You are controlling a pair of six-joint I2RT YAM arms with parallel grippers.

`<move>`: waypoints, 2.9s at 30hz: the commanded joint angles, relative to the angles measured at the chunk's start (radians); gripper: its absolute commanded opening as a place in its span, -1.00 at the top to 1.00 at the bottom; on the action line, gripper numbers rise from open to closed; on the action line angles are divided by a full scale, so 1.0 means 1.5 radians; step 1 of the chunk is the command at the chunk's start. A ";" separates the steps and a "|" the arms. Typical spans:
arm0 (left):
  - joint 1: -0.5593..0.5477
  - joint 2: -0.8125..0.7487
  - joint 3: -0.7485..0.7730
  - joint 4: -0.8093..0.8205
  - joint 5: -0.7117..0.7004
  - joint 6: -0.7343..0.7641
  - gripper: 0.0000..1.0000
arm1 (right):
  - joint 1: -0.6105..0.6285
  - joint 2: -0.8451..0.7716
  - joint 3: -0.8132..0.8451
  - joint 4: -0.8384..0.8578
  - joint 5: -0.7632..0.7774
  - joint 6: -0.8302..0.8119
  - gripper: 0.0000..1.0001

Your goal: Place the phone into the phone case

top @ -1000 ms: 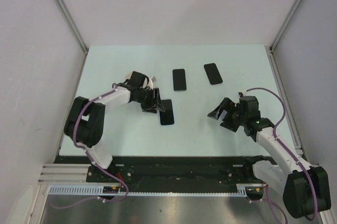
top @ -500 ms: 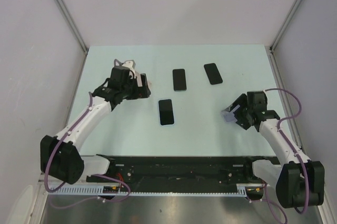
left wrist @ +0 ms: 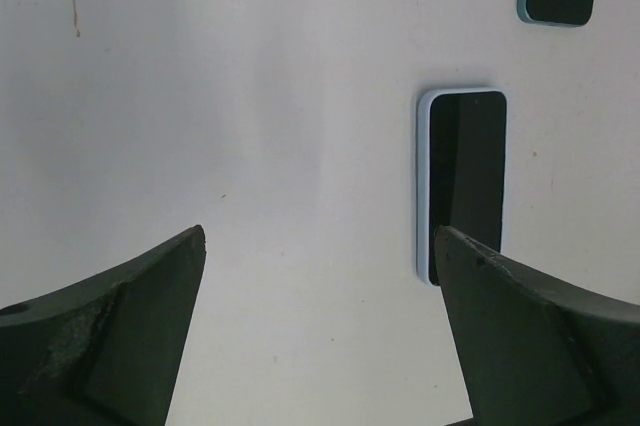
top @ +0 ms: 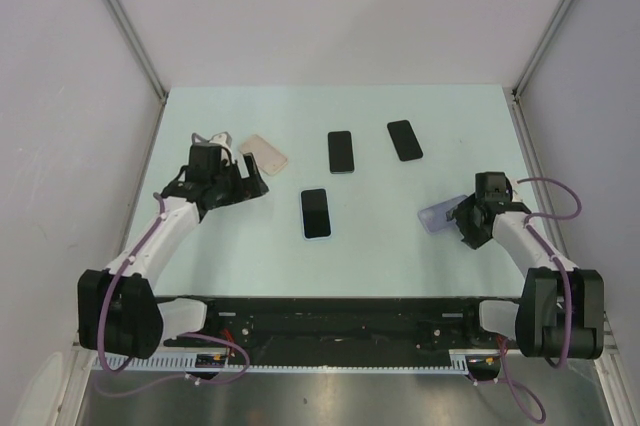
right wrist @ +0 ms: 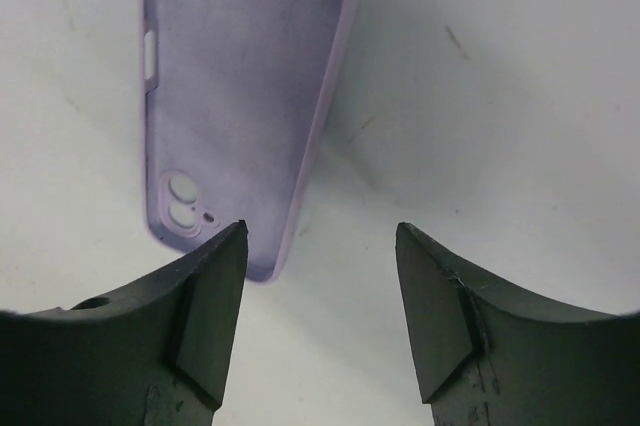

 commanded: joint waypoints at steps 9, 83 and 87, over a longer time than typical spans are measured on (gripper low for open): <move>0.003 -0.046 -0.020 0.053 0.063 0.006 -0.97 | -0.010 0.108 0.060 0.045 0.057 0.000 -0.15; -0.032 0.038 0.079 0.052 0.070 0.012 -0.84 | 0.355 0.202 0.273 0.392 0.109 -0.399 -0.94; -0.031 -0.011 0.027 0.027 0.068 0.040 -1.00 | 0.356 0.313 0.378 0.354 0.092 -0.321 -0.99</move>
